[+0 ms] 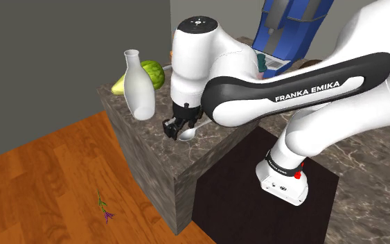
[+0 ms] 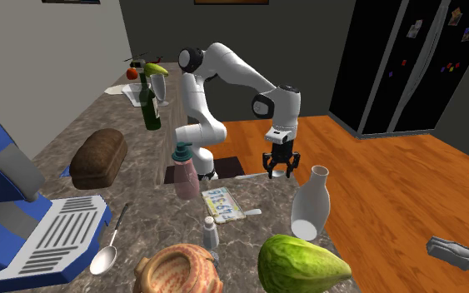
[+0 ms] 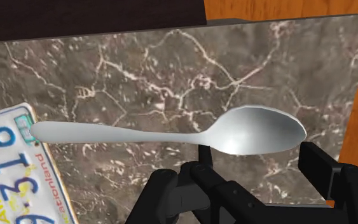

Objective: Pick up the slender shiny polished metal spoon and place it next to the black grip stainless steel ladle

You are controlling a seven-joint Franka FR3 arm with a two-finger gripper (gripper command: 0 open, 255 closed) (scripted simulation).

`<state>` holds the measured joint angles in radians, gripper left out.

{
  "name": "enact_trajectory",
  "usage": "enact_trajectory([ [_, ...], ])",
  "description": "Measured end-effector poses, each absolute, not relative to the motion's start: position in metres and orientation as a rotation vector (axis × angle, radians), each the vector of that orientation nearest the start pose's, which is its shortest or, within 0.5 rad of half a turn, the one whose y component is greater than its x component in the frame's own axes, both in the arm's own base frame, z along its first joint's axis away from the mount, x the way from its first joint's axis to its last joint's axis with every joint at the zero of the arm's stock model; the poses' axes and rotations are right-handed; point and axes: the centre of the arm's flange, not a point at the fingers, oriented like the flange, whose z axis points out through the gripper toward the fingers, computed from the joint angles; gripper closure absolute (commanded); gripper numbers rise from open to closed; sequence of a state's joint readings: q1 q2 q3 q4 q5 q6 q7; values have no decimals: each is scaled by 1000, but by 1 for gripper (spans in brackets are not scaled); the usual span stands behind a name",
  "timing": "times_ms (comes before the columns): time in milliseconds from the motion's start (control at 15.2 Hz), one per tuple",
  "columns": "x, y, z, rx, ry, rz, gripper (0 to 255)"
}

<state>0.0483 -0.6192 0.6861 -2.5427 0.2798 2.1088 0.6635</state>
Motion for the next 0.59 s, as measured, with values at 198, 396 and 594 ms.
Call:
enact_trajectory([
  [198,285,282,455,-3171,233,-244,255],
  [396,284,281,470,-3171,233,-244,255],
  [594,284,281,486,-3171,233,-244,255],
])
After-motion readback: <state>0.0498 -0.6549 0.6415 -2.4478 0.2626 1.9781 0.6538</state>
